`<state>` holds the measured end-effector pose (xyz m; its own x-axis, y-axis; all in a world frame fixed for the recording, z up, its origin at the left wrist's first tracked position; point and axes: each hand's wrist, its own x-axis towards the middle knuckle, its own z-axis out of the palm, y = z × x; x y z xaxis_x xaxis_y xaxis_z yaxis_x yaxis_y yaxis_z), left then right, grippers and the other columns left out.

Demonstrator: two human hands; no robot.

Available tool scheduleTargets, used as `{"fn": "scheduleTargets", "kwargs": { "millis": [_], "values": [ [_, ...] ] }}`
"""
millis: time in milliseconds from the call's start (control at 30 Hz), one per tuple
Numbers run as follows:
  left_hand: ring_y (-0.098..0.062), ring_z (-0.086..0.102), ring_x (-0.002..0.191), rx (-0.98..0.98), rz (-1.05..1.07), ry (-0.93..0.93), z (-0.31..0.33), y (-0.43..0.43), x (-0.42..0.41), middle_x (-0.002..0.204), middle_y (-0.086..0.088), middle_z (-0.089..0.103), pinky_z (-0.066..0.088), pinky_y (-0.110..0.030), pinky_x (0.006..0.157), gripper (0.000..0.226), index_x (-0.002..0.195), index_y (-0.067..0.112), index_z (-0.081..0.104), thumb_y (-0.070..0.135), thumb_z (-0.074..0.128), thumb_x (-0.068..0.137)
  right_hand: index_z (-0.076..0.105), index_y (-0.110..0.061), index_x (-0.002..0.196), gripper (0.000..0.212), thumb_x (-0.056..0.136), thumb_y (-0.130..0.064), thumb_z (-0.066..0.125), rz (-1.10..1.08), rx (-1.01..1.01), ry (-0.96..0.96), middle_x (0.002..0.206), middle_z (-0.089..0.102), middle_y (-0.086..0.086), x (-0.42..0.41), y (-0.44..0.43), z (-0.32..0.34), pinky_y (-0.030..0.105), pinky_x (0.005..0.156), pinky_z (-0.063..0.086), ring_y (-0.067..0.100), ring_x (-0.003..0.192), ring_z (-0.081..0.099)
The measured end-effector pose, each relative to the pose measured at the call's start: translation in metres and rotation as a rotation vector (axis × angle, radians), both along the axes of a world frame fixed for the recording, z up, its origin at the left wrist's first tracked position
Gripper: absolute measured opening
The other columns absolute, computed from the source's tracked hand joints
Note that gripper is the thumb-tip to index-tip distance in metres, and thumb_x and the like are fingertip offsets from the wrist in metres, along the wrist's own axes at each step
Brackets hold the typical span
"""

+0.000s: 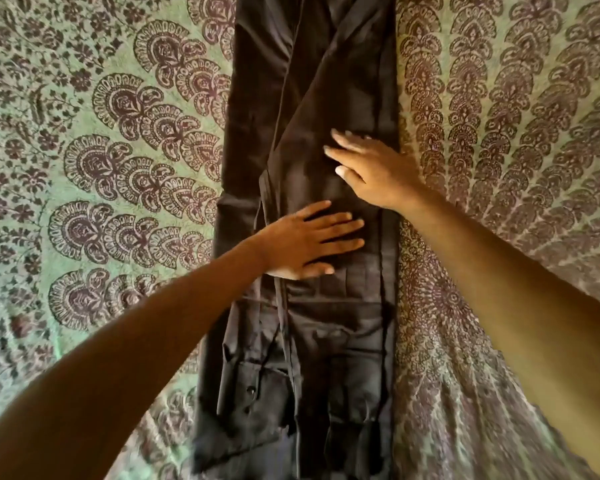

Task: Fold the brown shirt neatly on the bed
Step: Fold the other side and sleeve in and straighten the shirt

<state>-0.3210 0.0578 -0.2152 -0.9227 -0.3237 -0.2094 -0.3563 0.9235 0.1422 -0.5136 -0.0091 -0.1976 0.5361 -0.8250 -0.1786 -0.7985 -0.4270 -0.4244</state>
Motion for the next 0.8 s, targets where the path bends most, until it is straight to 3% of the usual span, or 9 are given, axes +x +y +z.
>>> {"fn": "scheduleTargets", "kwargs": {
  "millis": [100, 267, 367, 500, 567, 700, 800],
  "values": [
    [-0.023, 0.024, 0.142, 0.095, -0.166, 0.051, -0.003, 0.064, -0.005, 0.154, -0.003, 0.027, 0.008, -0.049, 0.115, 0.058, 0.146, 0.026, 0.026, 0.052, 0.027, 0.095, 0.025, -0.023, 0.145, 0.052, 0.097, -0.029, 0.041, -0.018, -0.033, 0.225, 0.156, 0.012, 0.006, -0.003, 0.015, -0.004, 0.040, 0.115, 0.012, 0.024, 0.143, 0.016],
    [-0.020, 0.027, 0.141, 0.206, -0.313, 0.059, 0.001, 0.197, 0.007, 0.151, 0.000, 0.034, 0.000, -0.046, 0.118, 0.059, 0.143, 0.024, 0.034, 0.054, 0.036, 0.092, 0.020, -0.024, 0.146, 0.053, 0.097, -0.027, 0.040, -0.089, 0.021, 0.382, 0.157, 0.008, 0.007, 0.016, 0.015, 0.011, 0.041, 0.115, 0.007, 0.025, 0.143, 0.014],
    [-0.018, 0.029, 0.140, 0.194, -0.272, 0.044, 0.011, 0.219, 0.006, 0.151, 0.001, 0.034, 0.006, -0.042, 0.118, 0.058, 0.144, 0.022, 0.030, 0.050, 0.031, 0.094, 0.025, -0.019, 0.145, 0.054, 0.095, -0.023, 0.044, -0.111, 0.031, 0.320, 0.155, 0.013, 0.012, 0.020, 0.041, 0.020, 0.042, 0.115, 0.009, 0.028, 0.142, 0.018],
    [-0.021, 0.036, 0.137, 0.111, 0.172, 0.089, 0.022, 0.180, 0.011, 0.149, -0.003, 0.038, 0.016, -0.043, 0.114, 0.054, 0.143, 0.021, 0.031, 0.043, 0.031, 0.094, 0.037, -0.015, 0.140, 0.051, 0.090, -0.022, 0.046, 0.011, -0.026, 0.126, 0.150, 0.030, 0.013, 0.016, 0.132, 0.021, 0.043, 0.112, 0.021, 0.030, 0.135, 0.034],
    [-0.024, 0.035, 0.137, 0.104, 0.279, 0.030, 0.023, 0.164, 0.024, 0.150, -0.006, 0.036, 0.016, -0.046, 0.114, 0.055, 0.143, 0.022, 0.034, 0.043, 0.033, 0.093, 0.041, -0.017, 0.138, 0.049, 0.090, -0.026, 0.041, 0.006, -0.006, 0.117, 0.148, 0.034, 0.011, 0.006, 0.182, 0.016, 0.042, 0.109, 0.028, 0.028, 0.133, 0.039],
    [-0.026, 0.035, 0.137, 0.115, 0.132, -0.024, 0.019, 0.188, 0.040, 0.151, -0.006, 0.033, 0.014, -0.050, 0.112, 0.056, 0.144, 0.029, 0.031, 0.050, 0.032, 0.092, 0.039, -0.021, 0.139, 0.051, 0.090, -0.033, 0.042, -0.087, 0.036, 0.242, 0.149, 0.032, 0.011, -0.004, 0.241, 0.009, 0.046, 0.105, 0.035, 0.028, 0.133, 0.039],
    [-0.023, 0.034, 0.138, 0.147, -0.014, -0.036, 0.019, 0.234, 0.052, 0.151, -0.003, 0.034, 0.011, -0.050, 0.113, 0.058, 0.143, 0.031, 0.032, 0.055, 0.029, 0.091, 0.035, -0.023, 0.141, 0.054, 0.090, -0.028, 0.053, -0.149, 0.053, 0.281, 0.151, 0.029, 0.010, 0.003, 0.245, 0.011, 0.047, 0.107, 0.031, 0.028, 0.135, 0.035]
  ]
}}
